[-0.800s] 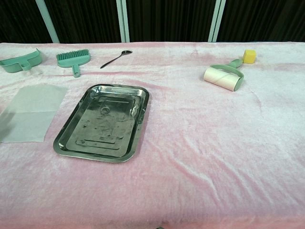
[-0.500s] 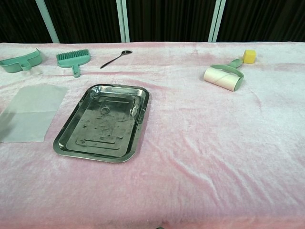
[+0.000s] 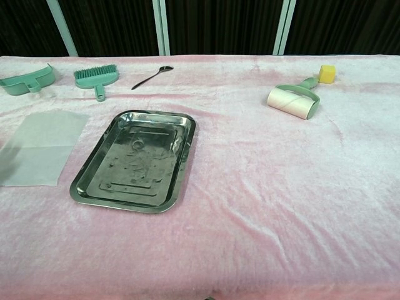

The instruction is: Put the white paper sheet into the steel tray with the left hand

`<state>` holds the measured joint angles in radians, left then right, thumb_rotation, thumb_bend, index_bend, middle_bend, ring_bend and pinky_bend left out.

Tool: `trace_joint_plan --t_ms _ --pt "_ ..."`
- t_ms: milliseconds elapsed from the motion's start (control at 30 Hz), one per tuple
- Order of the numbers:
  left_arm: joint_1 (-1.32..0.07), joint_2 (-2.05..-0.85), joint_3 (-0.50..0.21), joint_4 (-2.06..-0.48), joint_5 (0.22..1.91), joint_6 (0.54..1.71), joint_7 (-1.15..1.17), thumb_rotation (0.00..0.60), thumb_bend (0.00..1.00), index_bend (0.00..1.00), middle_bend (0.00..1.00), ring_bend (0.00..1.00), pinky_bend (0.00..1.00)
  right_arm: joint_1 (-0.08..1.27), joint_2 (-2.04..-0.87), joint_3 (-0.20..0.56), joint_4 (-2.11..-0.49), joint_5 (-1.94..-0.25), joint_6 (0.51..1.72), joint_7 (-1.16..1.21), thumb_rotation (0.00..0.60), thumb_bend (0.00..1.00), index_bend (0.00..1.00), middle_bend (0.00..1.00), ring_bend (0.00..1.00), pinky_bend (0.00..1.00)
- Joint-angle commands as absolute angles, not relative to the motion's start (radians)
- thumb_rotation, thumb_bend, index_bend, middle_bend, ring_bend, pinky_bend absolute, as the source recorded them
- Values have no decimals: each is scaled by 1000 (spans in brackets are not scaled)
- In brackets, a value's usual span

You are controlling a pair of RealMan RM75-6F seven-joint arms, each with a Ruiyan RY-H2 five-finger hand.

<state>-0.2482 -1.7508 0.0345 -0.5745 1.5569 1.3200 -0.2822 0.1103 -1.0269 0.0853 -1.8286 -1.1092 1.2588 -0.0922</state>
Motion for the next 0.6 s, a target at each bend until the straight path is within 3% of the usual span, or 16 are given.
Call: trace_joint_plan --t_ms 33,300,600 --pt "-249 -1750 35 -574 1557 1318 -280 600 363 575 120 0 0 110 -1026 85 -1829 -1110 1259 -92 600 268 60 19 102 155" --pt "-248 -1751 37 -575 1556 1311 -274 600 363 576 121 0 0 111 -1025 84 -1829 -1108 1255 -94 600 268 60 19 102 155" --pt "-253 -1755 36 -579 1558 1312 -269 600 444 609 139 0 0 114 -1021 84 -1835 -1095 1247 -96 600 268 60 19 102 155"
